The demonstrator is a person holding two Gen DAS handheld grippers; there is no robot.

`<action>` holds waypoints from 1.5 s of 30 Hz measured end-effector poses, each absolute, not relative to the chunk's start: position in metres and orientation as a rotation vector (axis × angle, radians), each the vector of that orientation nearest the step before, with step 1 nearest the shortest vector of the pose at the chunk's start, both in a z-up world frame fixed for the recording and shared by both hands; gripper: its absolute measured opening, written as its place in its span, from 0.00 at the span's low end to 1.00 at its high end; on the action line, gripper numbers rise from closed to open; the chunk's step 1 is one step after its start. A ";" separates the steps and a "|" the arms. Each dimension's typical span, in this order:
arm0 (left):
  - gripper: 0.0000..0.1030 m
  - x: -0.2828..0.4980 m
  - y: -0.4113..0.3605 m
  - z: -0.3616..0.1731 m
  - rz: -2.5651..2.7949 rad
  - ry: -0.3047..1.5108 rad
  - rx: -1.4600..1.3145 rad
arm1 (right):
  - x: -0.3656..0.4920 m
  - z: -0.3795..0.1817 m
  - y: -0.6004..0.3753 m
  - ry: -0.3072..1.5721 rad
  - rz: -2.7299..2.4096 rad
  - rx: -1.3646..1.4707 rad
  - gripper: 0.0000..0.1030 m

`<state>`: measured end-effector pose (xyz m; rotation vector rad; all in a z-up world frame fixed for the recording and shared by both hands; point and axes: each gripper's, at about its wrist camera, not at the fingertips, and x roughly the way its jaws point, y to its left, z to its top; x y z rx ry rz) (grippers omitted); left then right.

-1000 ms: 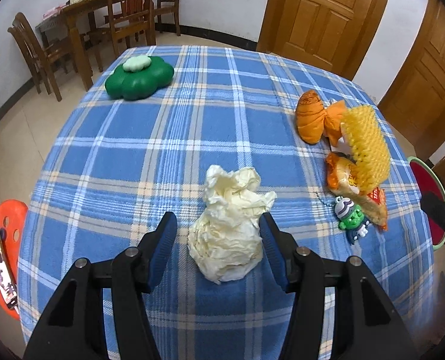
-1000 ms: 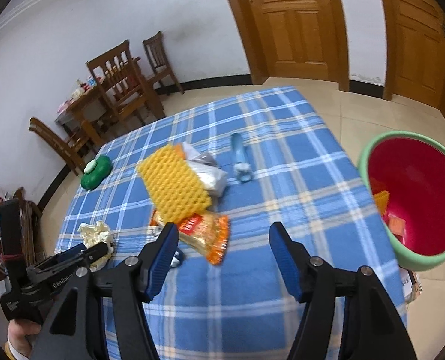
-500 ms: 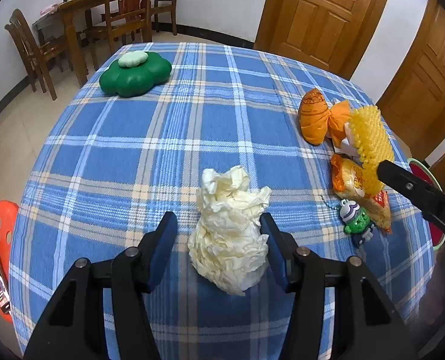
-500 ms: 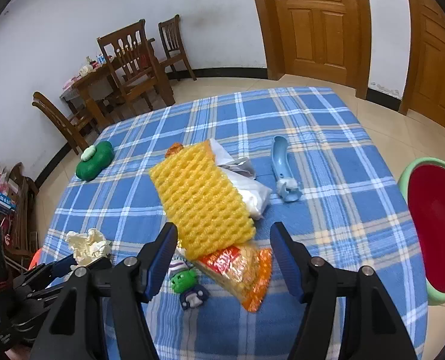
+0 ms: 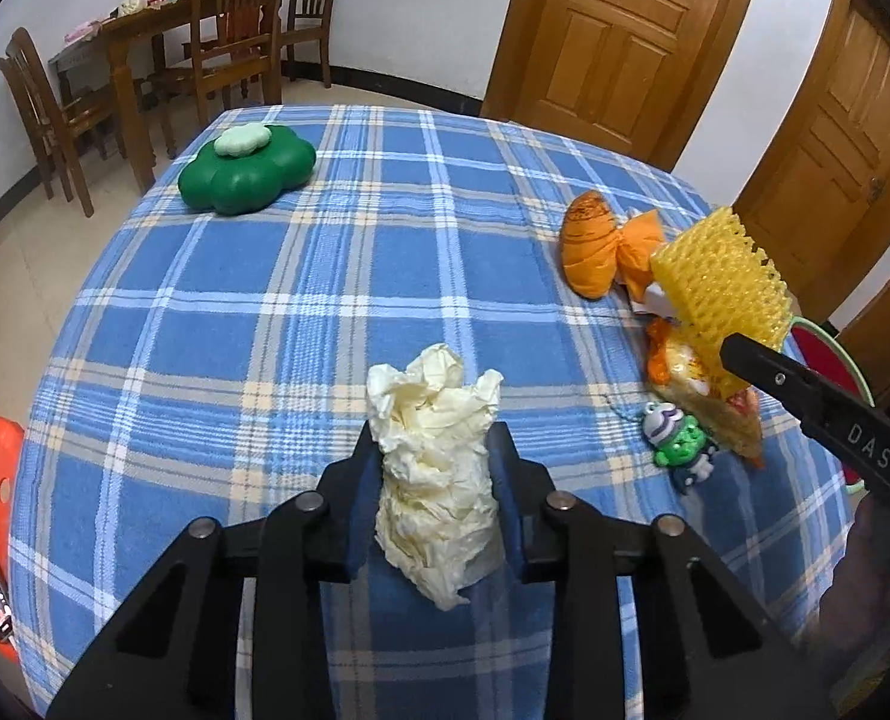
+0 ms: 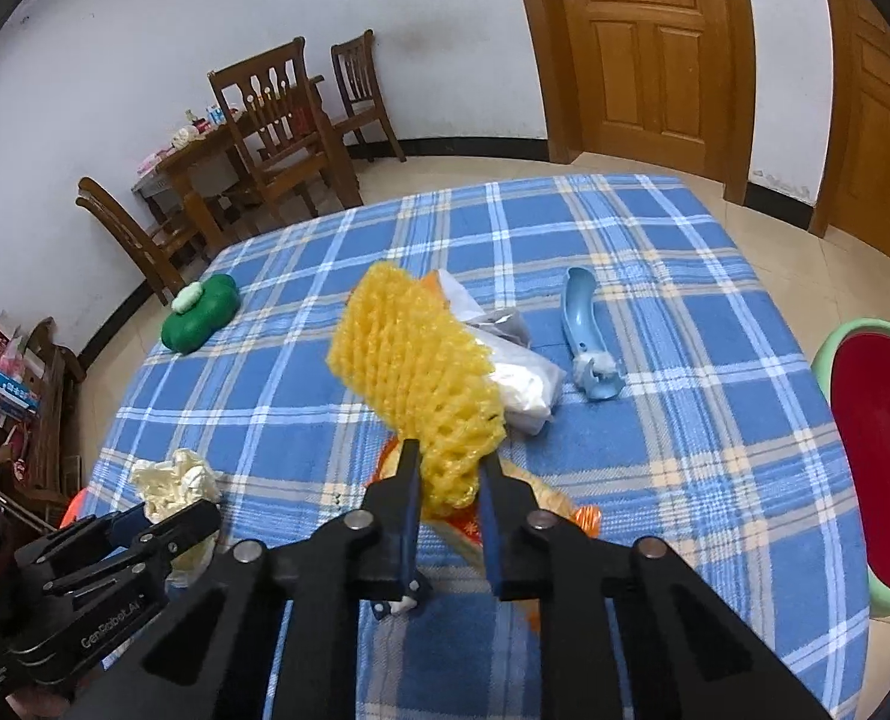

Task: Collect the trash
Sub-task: 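Carry the foam net and white paper with both tools over the red bucket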

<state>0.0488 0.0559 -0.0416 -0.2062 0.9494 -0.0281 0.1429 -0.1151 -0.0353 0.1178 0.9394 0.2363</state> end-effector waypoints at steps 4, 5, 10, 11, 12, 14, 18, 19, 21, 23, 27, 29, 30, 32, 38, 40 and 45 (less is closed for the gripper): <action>0.33 0.044 0.051 -0.033 -0.042 0.931 -0.205 | 0.133 -0.025 -0.124 0.910 0.239 0.146 0.18; 0.33 0.043 0.050 -0.031 -0.045 0.927 -0.206 | 0.131 -0.022 -0.127 0.903 0.237 0.154 0.18; 0.33 0.038 0.042 -0.019 -0.067 0.904 -0.203 | 0.118 -0.007 -0.143 0.866 0.227 0.193 0.18; 0.33 0.038 0.040 -0.017 -0.071 0.901 -0.201 | 0.115 -0.005 -0.147 0.858 0.222 0.197 0.18; 0.33 0.038 0.038 -0.015 -0.075 0.898 -0.200 | 0.112 -0.002 -0.151 0.850 0.216 0.204 0.18; 0.33 0.037 0.034 -0.012 -0.084 0.893 -0.198 | 0.106 0.002 -0.158 0.837 0.207 0.218 0.18; 0.33 0.037 0.021 -0.003 -0.117 0.883 -0.189 | 0.095 0.008 -0.174 0.817 0.184 0.243 0.18; 0.33 0.037 0.018 -0.001 -0.124 0.881 -0.186 | 0.093 0.010 -0.178 0.812 0.177 0.249 0.18; 0.33 0.038 0.010 0.004 -0.148 0.877 -0.183 | 0.088 0.012 -0.188 0.804 0.156 0.262 0.18; 0.33 0.040 0.003 0.008 -0.175 0.877 -0.184 | 0.084 0.015 -0.197 0.796 0.137 0.277 0.18; 0.33 0.043 -0.015 0.015 -0.226 0.876 -0.177 | 0.076 0.018 -0.215 0.784 0.098 0.301 0.18; 0.33 0.045 -0.026 0.020 -0.257 0.870 -0.167 | 0.072 0.019 -0.225 0.775 0.073 0.315 0.18; 0.33 0.045 -0.031 0.022 -0.272 0.866 -0.163 | 0.070 0.019 -0.229 0.771 0.063 0.321 0.18; 0.33 0.047 -0.043 0.026 -0.307 0.859 -0.161 | 0.066 0.020 -0.241 0.764 0.034 0.338 0.18; 0.33 0.055 -0.079 0.034 -0.376 0.852 -0.127 | 0.058 0.020 -0.272 0.750 -0.044 0.379 0.18; 0.33 0.058 -0.091 0.035 -0.393 0.851 -0.112 | 0.056 0.020 -0.281 0.746 -0.065 0.389 0.18; 0.33 0.065 -0.117 0.036 -0.429 0.859 -0.080 | 0.048 0.014 -0.307 0.743 -0.125 0.424 0.19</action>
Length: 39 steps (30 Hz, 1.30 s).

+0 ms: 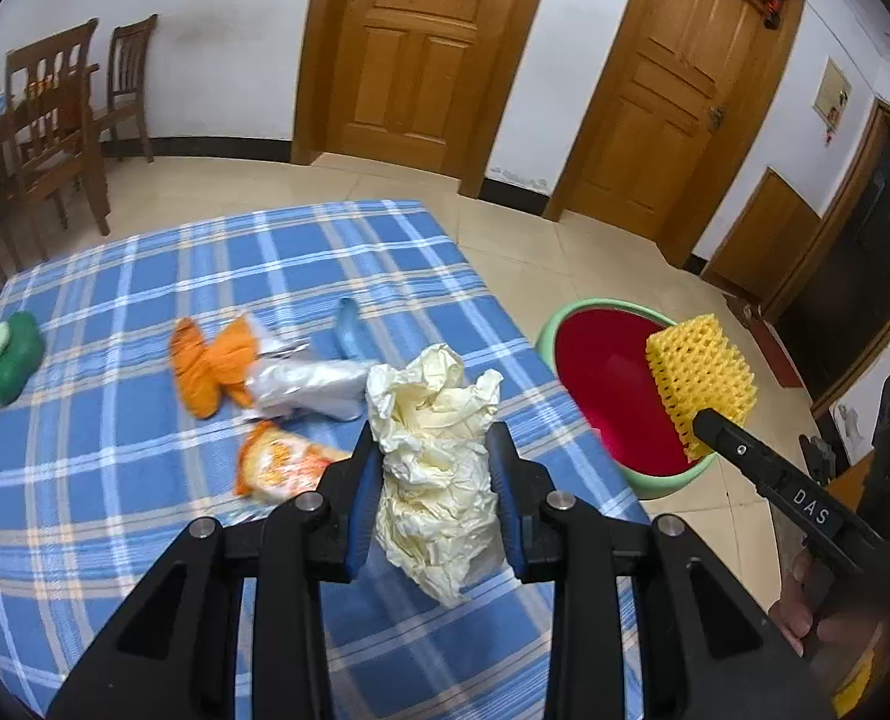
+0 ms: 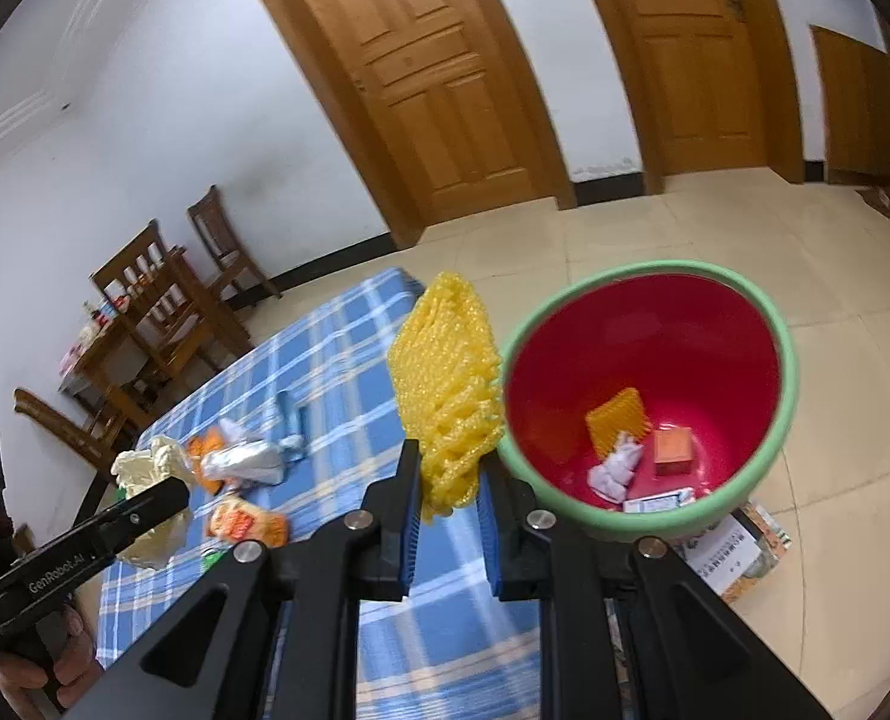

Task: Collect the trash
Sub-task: 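Carry the foam net and white paper with both tools over the red bucket, then open the right tool to drop the foam net while the left tool drops the white paper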

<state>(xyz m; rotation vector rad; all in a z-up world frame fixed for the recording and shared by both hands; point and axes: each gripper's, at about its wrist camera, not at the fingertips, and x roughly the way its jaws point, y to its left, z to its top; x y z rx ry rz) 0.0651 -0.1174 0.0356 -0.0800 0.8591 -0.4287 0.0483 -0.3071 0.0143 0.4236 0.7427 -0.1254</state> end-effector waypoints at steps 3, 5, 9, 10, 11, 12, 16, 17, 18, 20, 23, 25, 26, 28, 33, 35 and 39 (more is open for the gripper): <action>0.33 0.070 -0.131 0.036 -0.444 0.862 -0.058 | 0.045 0.009 -0.322 0.746 -0.159 0.443 0.19; 0.33 0.074 -0.144 0.036 -0.455 0.866 -0.038 | 0.043 0.006 -0.331 0.749 -0.179 0.456 0.19; 0.33 0.081 -0.165 0.034 -0.475 0.872 -0.010 | 0.041 -0.003 -0.348 0.763 -0.213 0.483 0.20; 0.33 0.083 -0.171 0.033 -0.480 0.876 -0.004 | 0.042 -0.005 -0.351 0.766 -0.219 0.487 0.20; 0.33 0.084 -0.175 0.032 -0.486 0.880 0.001 | 0.042 -0.007 -0.355 0.771 -0.227 0.493 0.21; 0.33 0.086 -0.180 0.030 -0.493 0.884 0.007 | 0.041 -0.010 -0.360 0.776 -0.235 0.500 0.22; 0.33 0.093 -0.201 0.024 -0.517 0.899 0.035 | 0.042 -0.020 -0.377 0.792 -0.275 0.516 0.23; 0.33 0.094 -0.206 0.023 -0.521 0.902 0.040 | 0.042 -0.024 -0.382 0.795 -0.284 0.522 0.23; 0.33 0.095 -0.210 0.022 -0.526 0.906 0.046 | 0.042 -0.027 -0.387 0.798 -0.293 0.530 0.23; 0.33 0.098 -0.220 0.019 -0.536 0.913 0.061 | 0.043 -0.031 -0.394 0.803 -0.308 0.543 0.24; 0.33 0.103 -0.230 0.015 -0.545 0.918 0.076 | 0.043 -0.035 -0.401 0.803 -0.320 0.555 0.27; 0.33 0.106 -0.237 0.013 -0.552 0.924 0.084 | 0.044 -0.037 -0.406 0.802 -0.321 0.560 0.30; 0.33 0.107 -0.241 0.012 -0.555 0.926 0.089 | 0.044 -0.038 -0.409 0.802 -0.321 0.562 0.33; 0.33 0.108 -0.247 0.010 -0.561 0.930 0.100 | 0.044 -0.040 -0.410 0.803 -0.323 0.563 0.36; 0.33 0.111 -0.263 0.004 -0.576 0.940 0.123 | 0.046 -0.042 -0.415 0.801 -0.325 0.572 0.43; 0.33 0.112 -0.270 0.002 -0.583 0.943 0.130 | 0.045 -0.043 -0.417 0.803 -0.323 0.571 0.43; 0.33 0.116 -0.283 -0.006 -0.600 0.955 0.144 | 0.043 -0.041 -0.420 0.797 -0.332 0.567 0.43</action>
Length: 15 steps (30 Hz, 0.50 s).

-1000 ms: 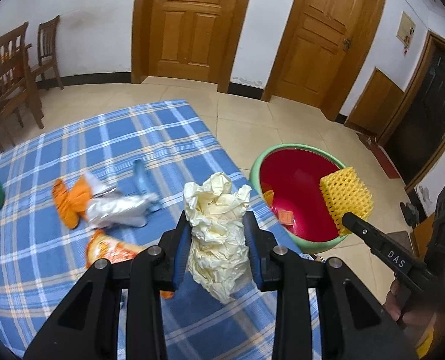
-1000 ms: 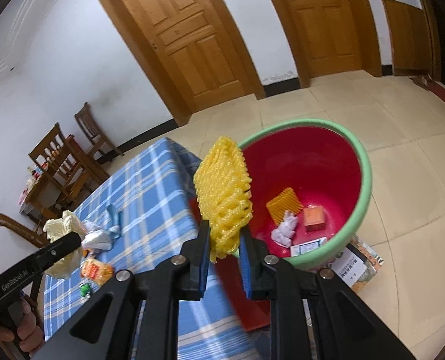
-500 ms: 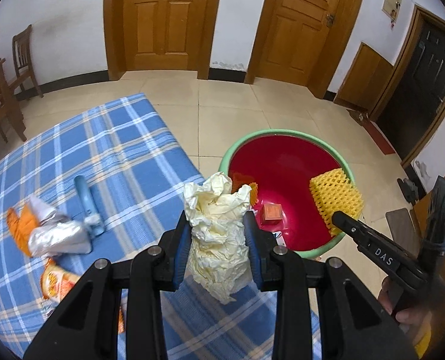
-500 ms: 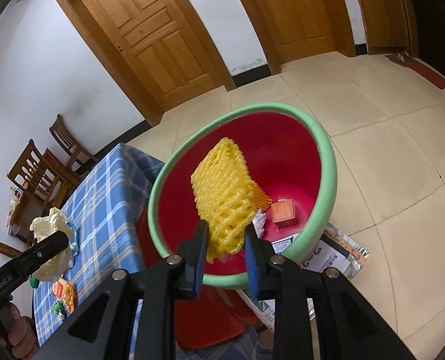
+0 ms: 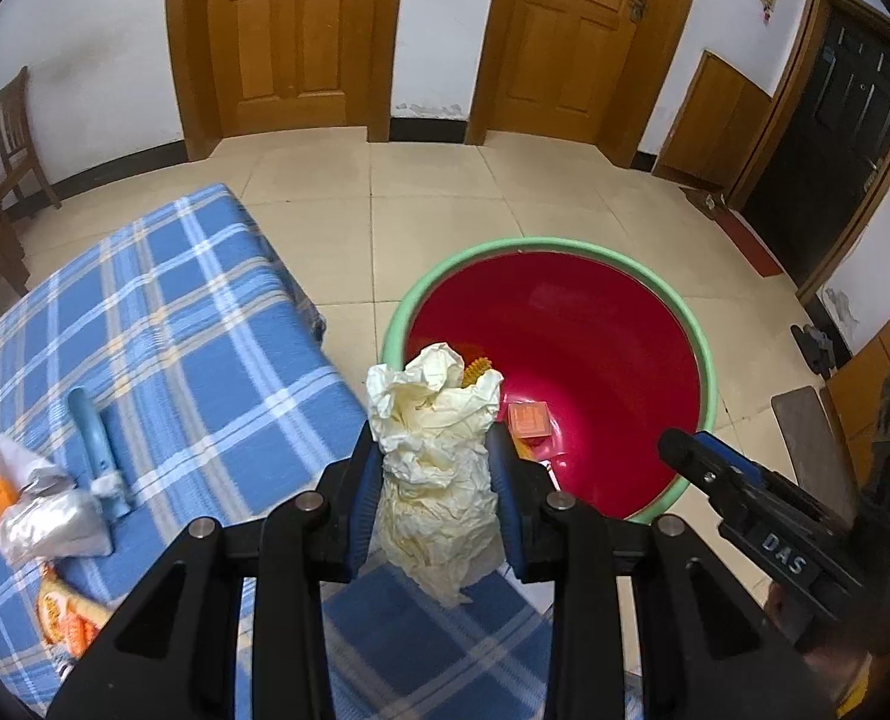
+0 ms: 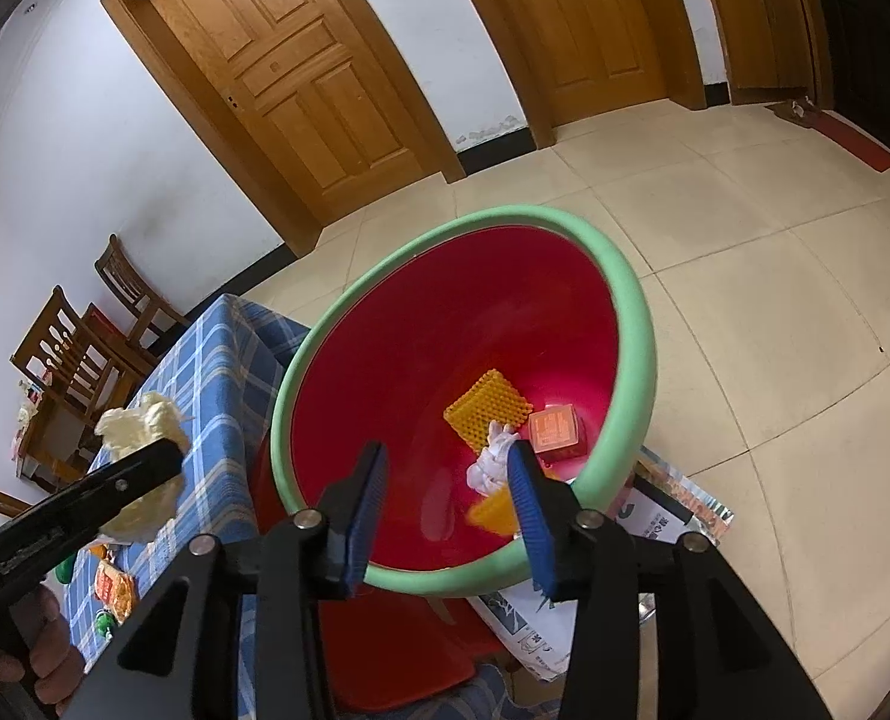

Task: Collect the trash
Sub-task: 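Open the right tool to drop the foam net while the left tool drops the white paper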

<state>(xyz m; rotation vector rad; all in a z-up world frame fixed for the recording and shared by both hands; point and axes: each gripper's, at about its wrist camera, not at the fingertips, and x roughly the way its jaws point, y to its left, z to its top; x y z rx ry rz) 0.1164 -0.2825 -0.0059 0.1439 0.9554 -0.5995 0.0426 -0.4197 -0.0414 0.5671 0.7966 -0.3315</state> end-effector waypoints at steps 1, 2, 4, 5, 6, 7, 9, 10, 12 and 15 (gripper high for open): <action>0.33 0.118 -0.287 -0.009 -0.602 0.960 0.149 | 0.042 -0.041 -0.421 0.794 -0.334 0.567 0.43; 0.33 0.118 -0.290 -0.012 -0.603 0.964 0.153 | 0.040 -0.040 -0.422 0.789 -0.340 0.566 0.43; 0.33 0.120 -0.298 -0.018 -0.609 0.976 0.163 | 0.037 -0.039 -0.423 0.782 -0.349 0.566 0.44; 0.33 0.121 -0.302 -0.022 -0.612 0.983 0.169 | 0.036 -0.039 -0.424 0.780 -0.353 0.566 0.44; 0.33 0.122 -0.305 -0.024 -0.616 0.988 0.176 | 0.035 -0.039 -0.426 0.778 -0.355 0.567 0.44; 0.33 0.122 -0.309 -0.027 -0.620 0.992 0.186 | 0.033 -0.039 -0.427 0.776 -0.358 0.569 0.44; 0.33 0.123 -0.316 -0.031 -0.629 0.998 0.202 | 0.031 -0.039 -0.430 0.775 -0.364 0.574 0.44; 0.33 0.123 -0.320 -0.033 -0.634 1.001 0.210 | 0.030 -0.040 -0.431 0.774 -0.366 0.576 0.44; 0.34 0.125 -0.325 -0.036 -0.637 1.005 0.219 | 0.029 -0.040 -0.434 0.775 -0.369 0.578 0.44; 0.44 0.125 -0.330 -0.038 -0.634 1.007 0.231 | 0.027 -0.041 -0.437 0.773 -0.373 0.583 0.44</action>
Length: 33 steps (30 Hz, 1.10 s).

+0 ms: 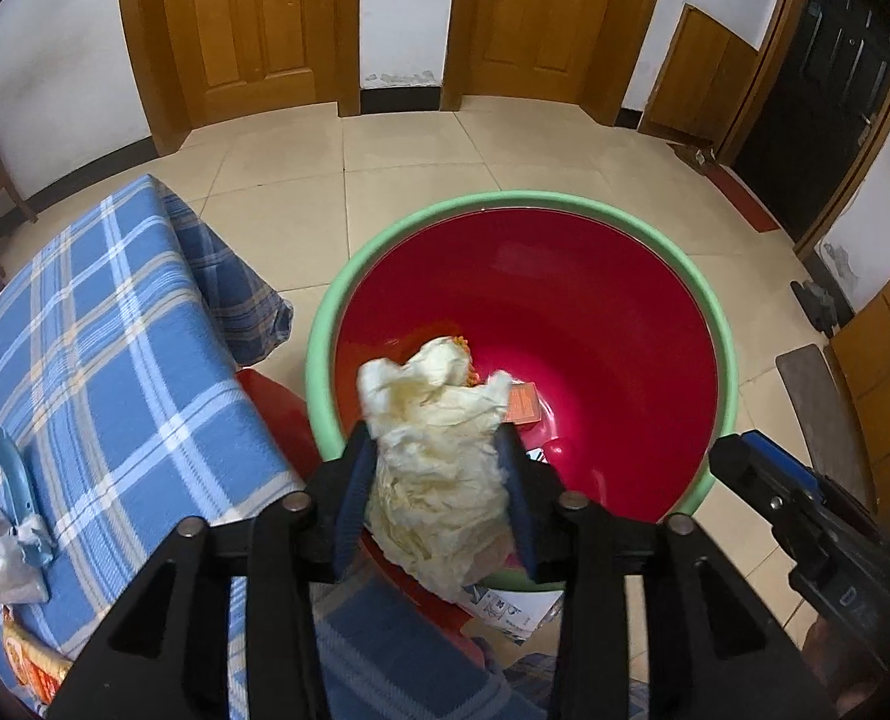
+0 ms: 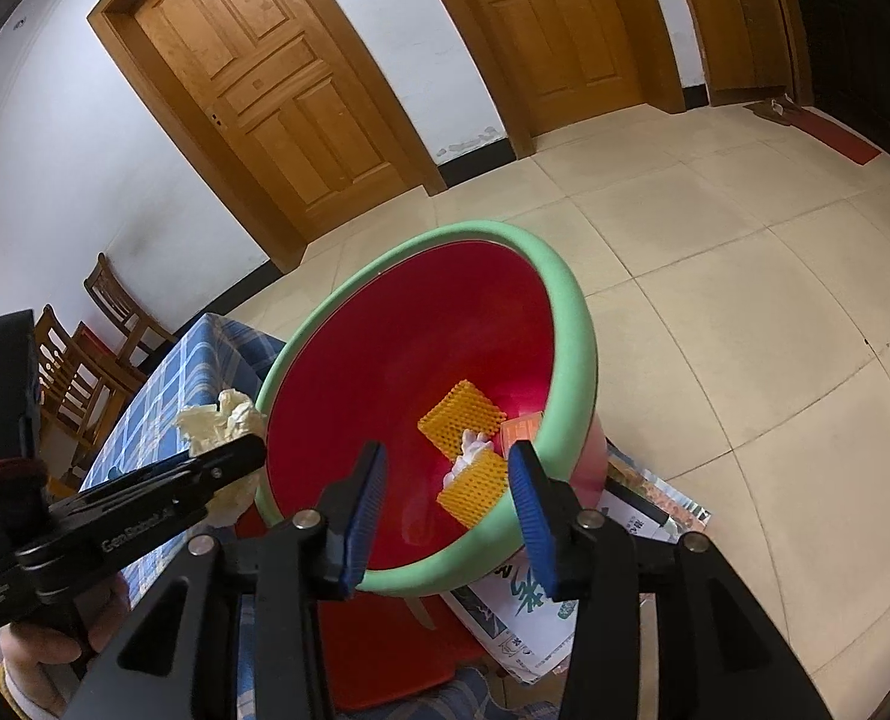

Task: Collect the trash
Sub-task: 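Open the right tool to drop the foam net while the left tool drops the white paper, then move both tools back over the table toward the snack bag and green toy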

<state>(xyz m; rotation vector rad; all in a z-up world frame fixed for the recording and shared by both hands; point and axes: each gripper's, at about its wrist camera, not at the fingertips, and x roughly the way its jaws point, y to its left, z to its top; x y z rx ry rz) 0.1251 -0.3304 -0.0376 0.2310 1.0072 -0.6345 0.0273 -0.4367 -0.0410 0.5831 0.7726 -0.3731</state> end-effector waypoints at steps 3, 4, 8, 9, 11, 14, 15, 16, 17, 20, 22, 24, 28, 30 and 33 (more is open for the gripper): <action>0.51 0.126 -0.332 -0.038 -0.617 1.000 0.241 | 0.026 -0.042 -0.439 0.770 -0.377 0.589 0.44; 0.53 0.126 -0.332 -0.038 -0.612 0.999 0.242 | 0.026 -0.042 -0.439 0.771 -0.377 0.590 0.44; 0.54 0.126 -0.329 -0.036 -0.604 1.005 0.228 | 0.026 -0.042 -0.440 0.774 -0.373 0.596 0.44; 0.54 0.126 -0.328 -0.035 -0.603 1.004 0.223 | 0.025 -0.042 -0.440 0.774 -0.371 0.596 0.44; 0.54 0.125 -0.325 -0.031 -0.598 0.998 0.212 | 0.025 -0.041 -0.440 0.774 -0.371 0.596 0.45; 0.54 0.124 -0.318 -0.023 -0.587 0.989 0.195 | 0.025 -0.040 -0.439 0.771 -0.371 0.596 0.48; 0.54 0.123 -0.315 -0.021 -0.584 0.986 0.189 | 0.024 -0.040 -0.439 0.769 -0.371 0.596 0.48; 0.54 0.121 -0.310 -0.018 -0.580 0.984 0.181 | 0.023 -0.039 -0.438 0.768 -0.369 0.596 0.49; 0.54 0.122 -0.308 -0.017 -0.578 0.983 0.177 | 0.023 -0.039 -0.436 0.767 -0.367 0.596 0.51; 0.54 0.117 -0.297 -0.010 -0.565 0.977 0.158 | 0.021 -0.036 -0.431 0.763 -0.358 0.596 0.53; 0.57 0.114 -0.288 -0.005 -0.558 0.972 0.140 | 0.021 -0.035 -0.428 0.763 -0.351 0.596 0.54; 0.58 0.111 -0.281 -0.002 -0.549 0.968 0.131 | 0.021 -0.033 -0.424 0.762 -0.343 0.595 0.55; 0.59 0.104 -0.260 0.002 -0.522 0.963 0.110 | 0.020 -0.028 -0.416 0.757 -0.330 0.590 0.57; 0.60 0.102 -0.251 0.004 -0.508 0.964 0.096 | 0.020 -0.026 -0.410 0.754 -0.320 0.586 0.59; 0.60 0.099 -0.233 0.006 -0.477 0.963 0.079 | 0.020 -0.023 -0.403 0.754 -0.304 0.577 0.60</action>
